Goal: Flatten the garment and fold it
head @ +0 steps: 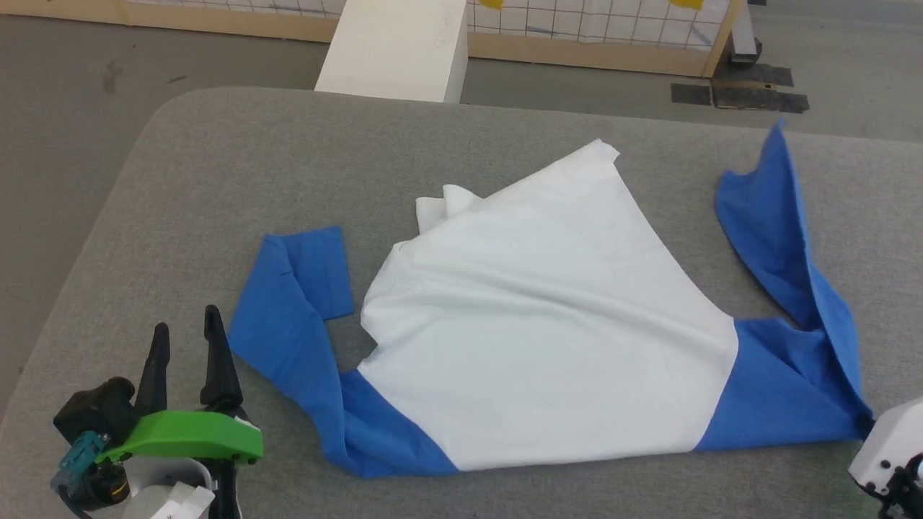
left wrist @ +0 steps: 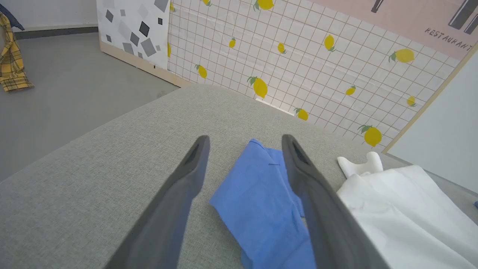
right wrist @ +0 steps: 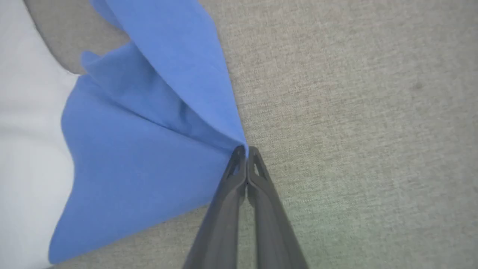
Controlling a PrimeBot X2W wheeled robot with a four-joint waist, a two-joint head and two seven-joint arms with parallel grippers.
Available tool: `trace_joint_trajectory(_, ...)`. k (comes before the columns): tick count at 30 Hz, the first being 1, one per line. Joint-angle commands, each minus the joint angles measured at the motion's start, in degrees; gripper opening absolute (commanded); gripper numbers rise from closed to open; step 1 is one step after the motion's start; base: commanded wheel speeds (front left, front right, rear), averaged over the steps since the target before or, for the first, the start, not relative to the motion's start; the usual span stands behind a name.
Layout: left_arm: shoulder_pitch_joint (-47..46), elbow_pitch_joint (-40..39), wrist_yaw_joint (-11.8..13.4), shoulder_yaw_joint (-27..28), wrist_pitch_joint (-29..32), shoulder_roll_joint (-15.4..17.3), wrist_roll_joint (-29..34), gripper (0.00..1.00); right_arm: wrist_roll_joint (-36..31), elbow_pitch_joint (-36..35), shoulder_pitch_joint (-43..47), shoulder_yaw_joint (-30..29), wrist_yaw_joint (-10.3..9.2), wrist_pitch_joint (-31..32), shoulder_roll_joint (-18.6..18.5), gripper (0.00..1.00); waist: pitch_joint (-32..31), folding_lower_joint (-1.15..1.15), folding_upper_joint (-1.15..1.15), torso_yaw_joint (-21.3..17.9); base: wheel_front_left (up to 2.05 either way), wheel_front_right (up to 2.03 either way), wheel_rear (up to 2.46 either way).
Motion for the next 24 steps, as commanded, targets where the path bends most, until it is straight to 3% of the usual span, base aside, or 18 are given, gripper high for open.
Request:
trace_joint_trajectory(1, 0.3, 0.2, -0.1, 0.0, -0.1, 0.4, -0.4, 1.00, 1.2, 0.7, 0.3, 0.0, -0.09, -1.5, 0.0, 0.00, -0.2, 0.00, 0.37, -0.4, 0.00, 0.00, 0.00)
trace_joint_trajectory(2, 0.4, 0.2, -0.1, 0.0, 0.1, 0.5, -0.5, 1.00, 1.8, 1.1, 0.2, 0.2, -0.09, -2.4, 0.0, 0.35, -0.4, 0.00, 0.37, -0.6, 0.00, 0.00, 0.00)
trace_joint_trajectory(3, 0.6, 0.2, 0.0, 0.1, 0.2, 0.5, -0.6, 1.00, 2.8, 1.3, -0.2, 0.6, -0.09, -3.9, 0.0, 1.00, -0.6, 0.00, 0.37, -0.9, 0.00, 0.00, 0.00)
trace_joint_trajectory(8, 0.5, -0.5, -0.1, -0.8, 3.1, 0.7, -1.2, 1.00, 7.8, 0.4, -1.1, 0.4, -0.09, -11.0, 0.0, 1.00, -1.5, 0.00, 0.37, -1.8, 0.00, 0.00, 0.00)
trace_joint_trajectory(12, -2.4, -1.3, -1.0, -4.2, 9.7, 1.1, -1.5, 1.00, 8.6, -2.4, -0.5, -0.8, -0.09, -14.7, 0.0, 1.00, -1.8, 0.00, 0.37, -2.3, 0.00, 0.00, 0.00)
trace_joint_trajectory(16, -8.7, 0.8, -0.8, -8.9, 23.4, 1.0, -2.7, 1.00, 8.1, -4.4, -0.2, -1.3, -0.09, -15.5, 0.0, 1.00, -1.4, 0.00, 0.37, -2.7, 0.00, 0.00, 0.00)
trace_joint_trajectory(21, -18.0, 7.9, 2.1, -14.8, 44.2, 2.9, -0.4, 1.00, 7.8, -5.4, -0.6, -0.3, -0.09, -15.5, 0.0, 1.00, 0.3, 0.00, 0.37, -3.9, 0.00, 0.00, 0.00)
trace_joint_trajectory(24, -22.9, 11.7, 1.5, -17.9, 50.4, 4.2, 1.9, 1.00, 8.1, -5.3, -1.0, 1.0, -0.09, -15.7, 0.0, 1.00, 1.8, 0.00, 0.37, -5.0, 0.00, 0.00, 0.00)
